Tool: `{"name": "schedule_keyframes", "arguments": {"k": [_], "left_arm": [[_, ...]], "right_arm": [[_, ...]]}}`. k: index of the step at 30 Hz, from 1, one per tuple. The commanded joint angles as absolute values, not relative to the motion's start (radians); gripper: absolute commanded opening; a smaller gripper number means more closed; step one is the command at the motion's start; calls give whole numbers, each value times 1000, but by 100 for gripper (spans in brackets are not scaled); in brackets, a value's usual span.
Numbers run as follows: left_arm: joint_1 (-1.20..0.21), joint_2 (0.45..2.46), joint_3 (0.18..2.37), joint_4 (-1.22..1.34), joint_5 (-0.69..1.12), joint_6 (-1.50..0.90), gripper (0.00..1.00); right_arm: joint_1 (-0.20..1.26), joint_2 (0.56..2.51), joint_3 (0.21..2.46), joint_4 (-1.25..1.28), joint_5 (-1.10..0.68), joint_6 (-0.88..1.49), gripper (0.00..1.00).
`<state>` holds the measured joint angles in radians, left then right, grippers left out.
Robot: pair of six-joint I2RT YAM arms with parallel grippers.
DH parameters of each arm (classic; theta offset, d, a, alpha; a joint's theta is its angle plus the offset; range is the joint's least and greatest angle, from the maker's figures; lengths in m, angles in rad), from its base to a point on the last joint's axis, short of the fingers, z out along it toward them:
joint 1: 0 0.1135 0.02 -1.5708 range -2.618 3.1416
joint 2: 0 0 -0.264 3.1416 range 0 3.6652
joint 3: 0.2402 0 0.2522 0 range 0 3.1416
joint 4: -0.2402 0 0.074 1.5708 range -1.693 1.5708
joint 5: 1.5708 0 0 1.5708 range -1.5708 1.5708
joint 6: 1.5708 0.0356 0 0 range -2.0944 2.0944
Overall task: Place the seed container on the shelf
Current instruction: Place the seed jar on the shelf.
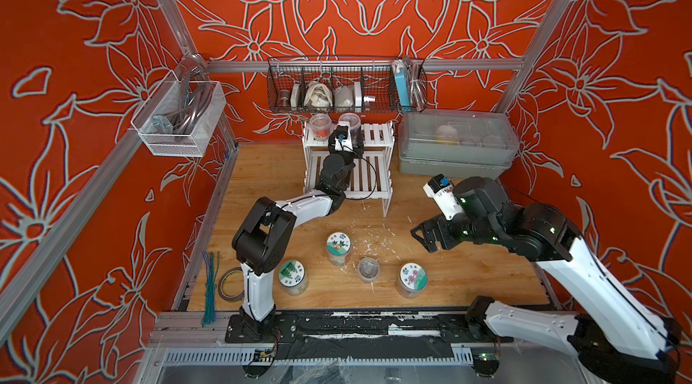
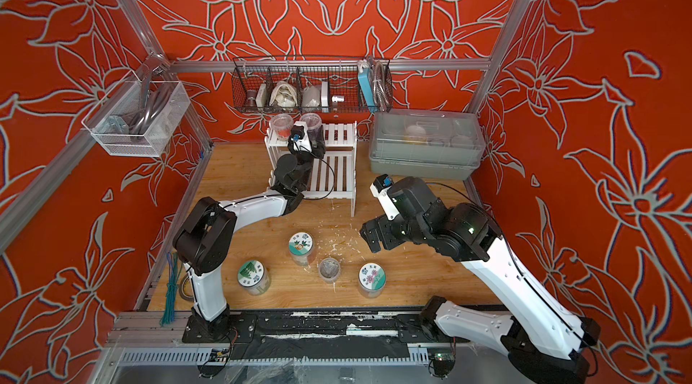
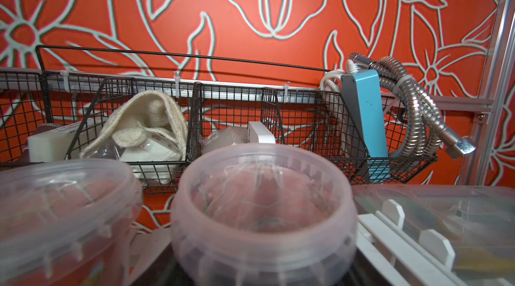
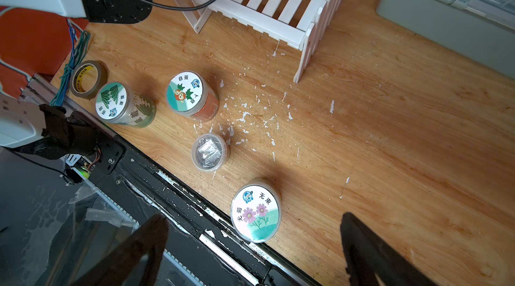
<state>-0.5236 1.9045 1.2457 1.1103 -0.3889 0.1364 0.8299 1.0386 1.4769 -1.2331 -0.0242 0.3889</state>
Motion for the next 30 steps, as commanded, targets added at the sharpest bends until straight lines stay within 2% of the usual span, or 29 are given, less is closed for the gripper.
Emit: {"name": "schedule_keyframes", "arguments": {"k": [1, 9, 17, 24, 30], "left_arm": [[-515, 1921, 1252, 1089, -401, 112, 65], [-517, 1907, 1245, 1088, -398, 123, 73], [-518, 1892, 1243, 1073, -395, 124, 74], [-517, 1862, 1233, 1037, -403, 120, 81], [-517, 1843, 1229, 1017, -408, 115, 82]], "right_arm": [[825, 1026, 1465, -1232, -31, 402, 100], [825, 1028, 1462, -1227, -35, 405, 100], [822, 1027, 1461, -1227, -36, 408, 100], [822, 1026, 1460, -1224, -41, 413, 100], [823, 1026, 1465, -1226, -49, 414, 100]]}}
